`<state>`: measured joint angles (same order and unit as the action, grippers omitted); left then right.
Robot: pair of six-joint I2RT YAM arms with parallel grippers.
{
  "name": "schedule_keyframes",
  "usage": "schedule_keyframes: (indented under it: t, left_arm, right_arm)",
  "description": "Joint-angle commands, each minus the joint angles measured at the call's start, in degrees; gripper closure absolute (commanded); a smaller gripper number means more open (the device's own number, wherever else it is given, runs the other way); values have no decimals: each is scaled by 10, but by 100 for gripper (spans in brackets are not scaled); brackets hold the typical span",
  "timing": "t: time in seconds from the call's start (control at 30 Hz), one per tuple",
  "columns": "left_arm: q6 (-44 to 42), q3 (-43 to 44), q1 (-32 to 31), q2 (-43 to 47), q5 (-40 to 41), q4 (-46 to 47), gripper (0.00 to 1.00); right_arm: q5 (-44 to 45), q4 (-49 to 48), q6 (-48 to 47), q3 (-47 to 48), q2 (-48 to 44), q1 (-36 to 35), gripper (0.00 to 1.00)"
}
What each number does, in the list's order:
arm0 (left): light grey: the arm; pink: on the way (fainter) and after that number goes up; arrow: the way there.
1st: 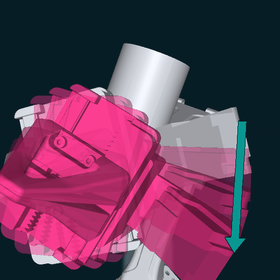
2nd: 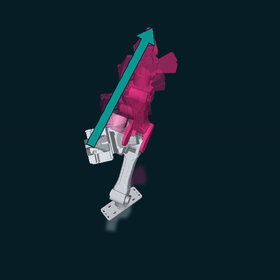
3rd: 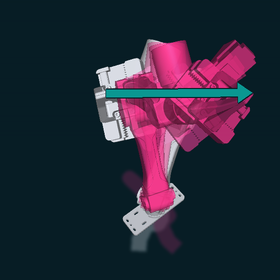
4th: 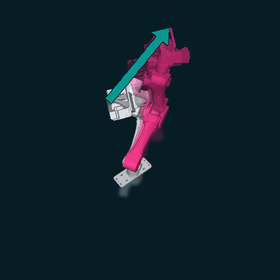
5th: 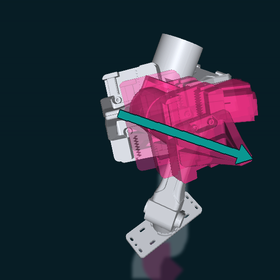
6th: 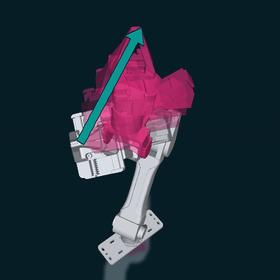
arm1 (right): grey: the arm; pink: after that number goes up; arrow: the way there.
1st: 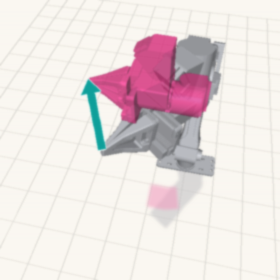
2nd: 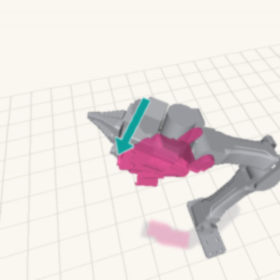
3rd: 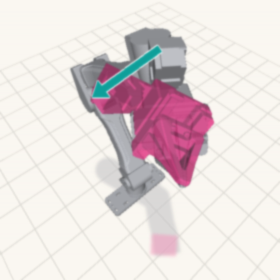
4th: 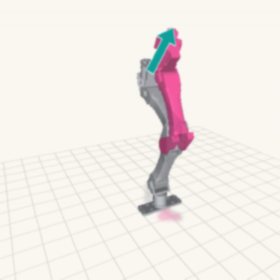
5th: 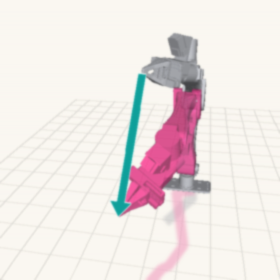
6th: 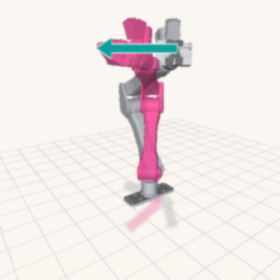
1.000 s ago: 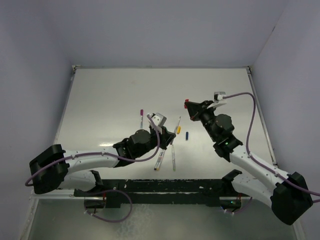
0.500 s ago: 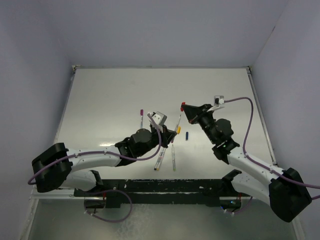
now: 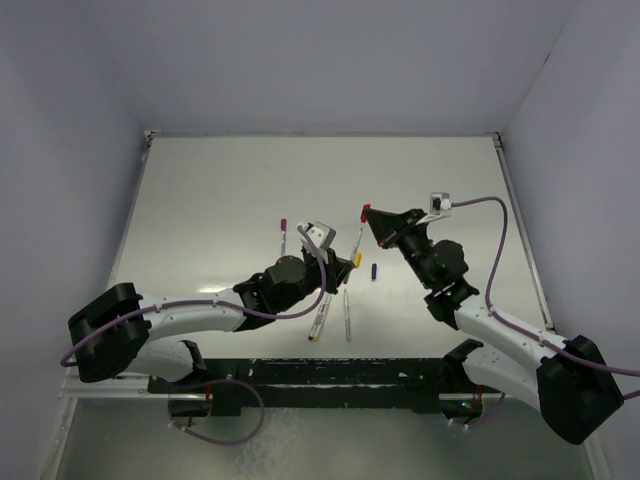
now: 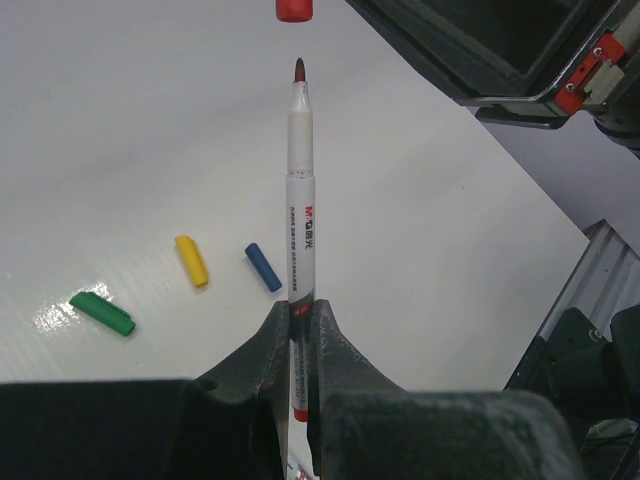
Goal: Insert the pens into the pen caps
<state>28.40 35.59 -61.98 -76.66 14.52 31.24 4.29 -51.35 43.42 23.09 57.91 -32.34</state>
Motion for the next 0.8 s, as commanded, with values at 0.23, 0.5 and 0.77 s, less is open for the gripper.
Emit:
schedule_keyframes:
  t: [0.23, 0.5, 0.77]
  left_arm:
    - [-5, 25, 3, 4, 16, 28, 100]
    - [-5, 27, 4, -2, 14, 29, 100]
    - [-3, 25, 4, 2, 17, 32, 100]
  right_arm:
    - [-9, -40, 11, -11, -4, 0, 100]
    - [-14, -46, 17, -11, 1, 0, 100]
    - [-22, -47, 22, -12, 7, 0, 100]
